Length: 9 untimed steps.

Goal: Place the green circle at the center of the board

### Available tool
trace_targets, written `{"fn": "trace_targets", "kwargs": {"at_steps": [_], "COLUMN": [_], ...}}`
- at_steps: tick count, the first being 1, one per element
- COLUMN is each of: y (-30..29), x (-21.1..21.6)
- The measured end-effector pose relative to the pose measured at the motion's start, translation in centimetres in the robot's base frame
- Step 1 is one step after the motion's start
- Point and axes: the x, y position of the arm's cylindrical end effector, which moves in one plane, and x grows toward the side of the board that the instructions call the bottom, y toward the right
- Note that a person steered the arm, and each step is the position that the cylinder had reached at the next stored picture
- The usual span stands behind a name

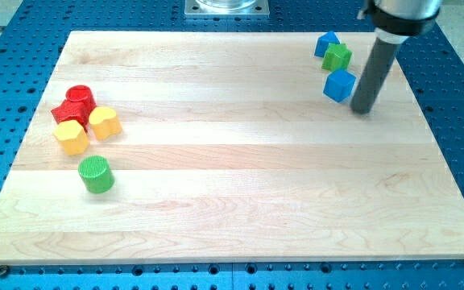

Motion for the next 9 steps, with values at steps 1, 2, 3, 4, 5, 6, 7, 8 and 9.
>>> {"fn": "trace_targets", "kwargs": {"at_steps": [1, 2, 3, 4, 5, 6, 7, 8, 9], "y": [0.6, 0.7, -6.2, -19.7, -33.6, -42.1, -39.1, -34.6, -27.1], "x": [-6.2, -2.6, 9.0, 17.2, 18.6, 16.1, 14.1, 14.3, 13.5]}}
